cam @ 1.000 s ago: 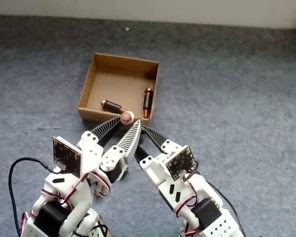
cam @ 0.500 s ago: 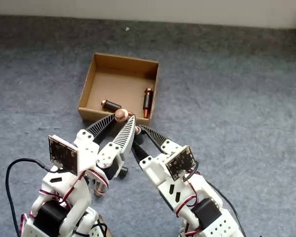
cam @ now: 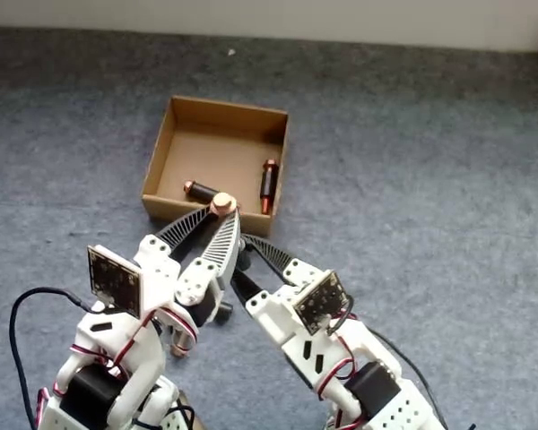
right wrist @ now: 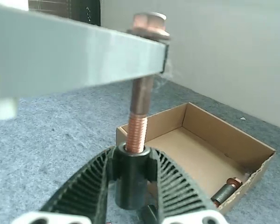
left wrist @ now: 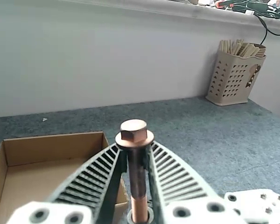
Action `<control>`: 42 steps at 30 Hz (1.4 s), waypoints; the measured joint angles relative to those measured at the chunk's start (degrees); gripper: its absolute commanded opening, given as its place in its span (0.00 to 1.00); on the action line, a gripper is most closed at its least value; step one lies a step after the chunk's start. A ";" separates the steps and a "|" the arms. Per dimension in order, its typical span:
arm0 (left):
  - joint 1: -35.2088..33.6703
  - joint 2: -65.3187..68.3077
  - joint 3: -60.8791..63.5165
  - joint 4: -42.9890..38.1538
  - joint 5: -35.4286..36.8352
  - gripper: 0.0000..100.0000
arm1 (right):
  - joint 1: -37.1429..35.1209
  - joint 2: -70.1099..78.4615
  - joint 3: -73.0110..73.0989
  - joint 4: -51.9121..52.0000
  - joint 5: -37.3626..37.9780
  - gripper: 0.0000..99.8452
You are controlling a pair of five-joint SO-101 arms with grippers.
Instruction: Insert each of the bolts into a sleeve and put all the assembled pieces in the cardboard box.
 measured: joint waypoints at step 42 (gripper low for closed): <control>3.08 -0.62 -1.67 3.16 -6.95 0.18 | 0.09 0.18 -0.18 -18.29 0.09 0.00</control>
